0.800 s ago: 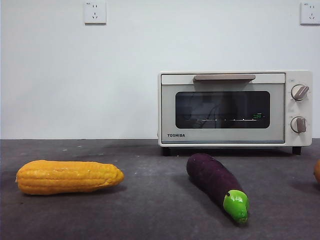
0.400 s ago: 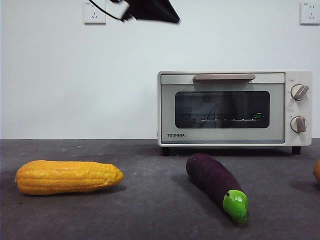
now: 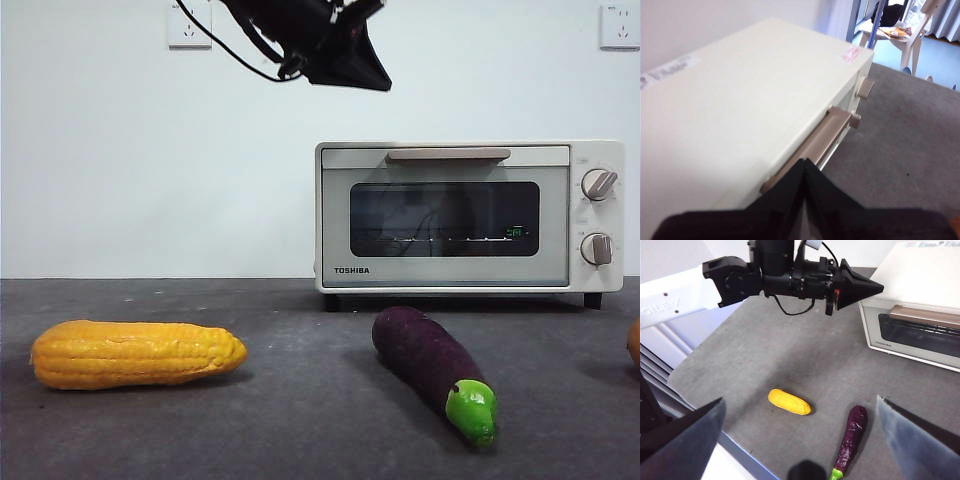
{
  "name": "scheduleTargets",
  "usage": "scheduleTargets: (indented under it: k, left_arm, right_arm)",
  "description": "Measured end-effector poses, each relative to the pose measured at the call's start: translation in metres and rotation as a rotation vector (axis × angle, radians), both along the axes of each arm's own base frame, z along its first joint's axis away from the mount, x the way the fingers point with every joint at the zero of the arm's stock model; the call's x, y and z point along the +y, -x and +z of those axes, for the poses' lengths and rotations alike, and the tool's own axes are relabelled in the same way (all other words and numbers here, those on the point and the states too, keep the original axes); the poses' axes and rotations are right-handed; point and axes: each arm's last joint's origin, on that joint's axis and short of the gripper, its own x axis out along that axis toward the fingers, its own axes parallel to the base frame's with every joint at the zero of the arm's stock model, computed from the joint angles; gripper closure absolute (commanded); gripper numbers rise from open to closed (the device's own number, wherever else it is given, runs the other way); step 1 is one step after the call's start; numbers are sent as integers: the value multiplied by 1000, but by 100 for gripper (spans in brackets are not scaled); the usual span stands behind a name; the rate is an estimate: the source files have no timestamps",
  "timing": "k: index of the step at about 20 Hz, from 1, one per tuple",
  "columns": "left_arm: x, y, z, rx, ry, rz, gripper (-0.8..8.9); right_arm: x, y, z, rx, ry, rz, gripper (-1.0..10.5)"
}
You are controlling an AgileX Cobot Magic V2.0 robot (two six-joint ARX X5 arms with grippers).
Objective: Take the eggplant from the table,put the eggplant in the oven
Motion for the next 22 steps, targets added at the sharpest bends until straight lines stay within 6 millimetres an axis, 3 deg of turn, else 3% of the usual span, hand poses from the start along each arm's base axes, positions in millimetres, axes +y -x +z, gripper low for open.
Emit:
scheduleTargets:
  k: [22]
  left_arm:
    - [-24,-20,-42,-24,-13,21,819]
  right_arm:
    - [4,-21,-5,55,17,0,438]
